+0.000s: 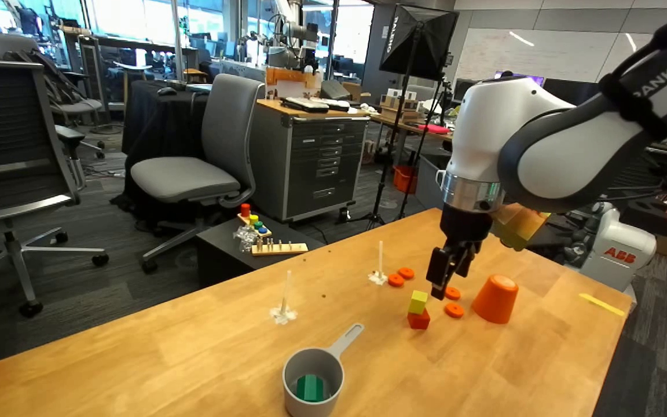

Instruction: Pick up the green block from the top of the orange cup and put it in the grey cup. Pick up the orange cup from the table, move it to the right, pick up the orange and yellow blocks and put them in the grey cup.

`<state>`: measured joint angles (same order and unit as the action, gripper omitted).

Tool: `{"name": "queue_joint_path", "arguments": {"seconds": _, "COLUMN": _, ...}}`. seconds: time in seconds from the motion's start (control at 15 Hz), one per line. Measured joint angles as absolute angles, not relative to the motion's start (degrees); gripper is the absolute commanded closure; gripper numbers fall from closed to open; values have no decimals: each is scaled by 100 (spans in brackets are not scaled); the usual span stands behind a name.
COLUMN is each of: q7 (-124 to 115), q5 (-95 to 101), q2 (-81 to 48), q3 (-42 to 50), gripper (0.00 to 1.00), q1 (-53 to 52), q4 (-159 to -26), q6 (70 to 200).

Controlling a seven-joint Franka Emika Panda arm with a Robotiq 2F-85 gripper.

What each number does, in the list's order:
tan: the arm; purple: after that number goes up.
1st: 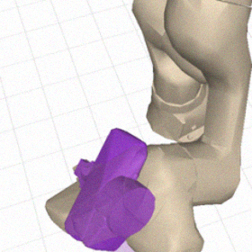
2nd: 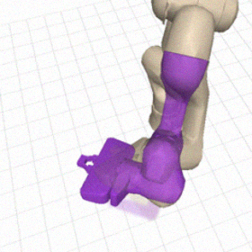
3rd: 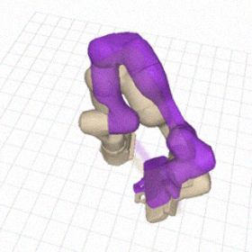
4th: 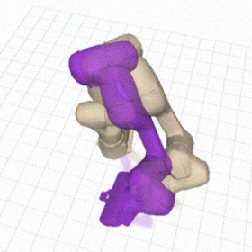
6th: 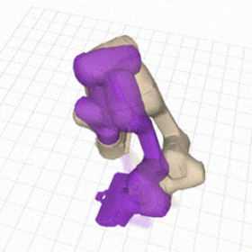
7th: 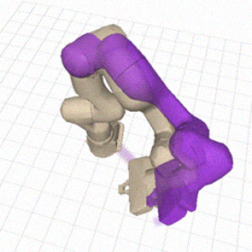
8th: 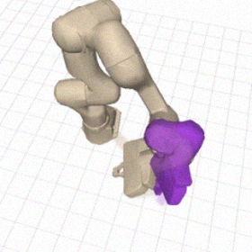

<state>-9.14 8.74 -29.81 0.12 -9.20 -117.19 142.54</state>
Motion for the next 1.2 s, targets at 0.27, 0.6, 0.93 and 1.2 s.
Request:
{"name": "queue_joint_path", "arguments": {"seconds": 0.27, "q7": -784, "q5": 1048, "q2": -3448, "q3": 13, "gripper": 0, "q1": -954, "q4": -11110, "q6": 13813}}
{"name": "queue_joint_path", "arguments": {"seconds": 0.6, "q7": -592, "q5": 1112, "q2": -3910, "q3": 14, "gripper": 0, "q1": -975, "q4": -10508, "q6": 13401}}
{"name": "queue_joint_path", "arguments": {"seconds": 0.93, "q7": -262, "q5": 1112, "q2": -4298, "q3": 14, "gripper": 0, "q1": -975, "q4": -10112, "q6": 13202}}
{"name": "queue_joint_path", "arguments": {"seconds": 1.2, "q7": -88, "q5": 1112, "q2": -4537, "q3": 14, "gripper": 0, "q1": -975, "q4": -9859, "q6": 13136}}
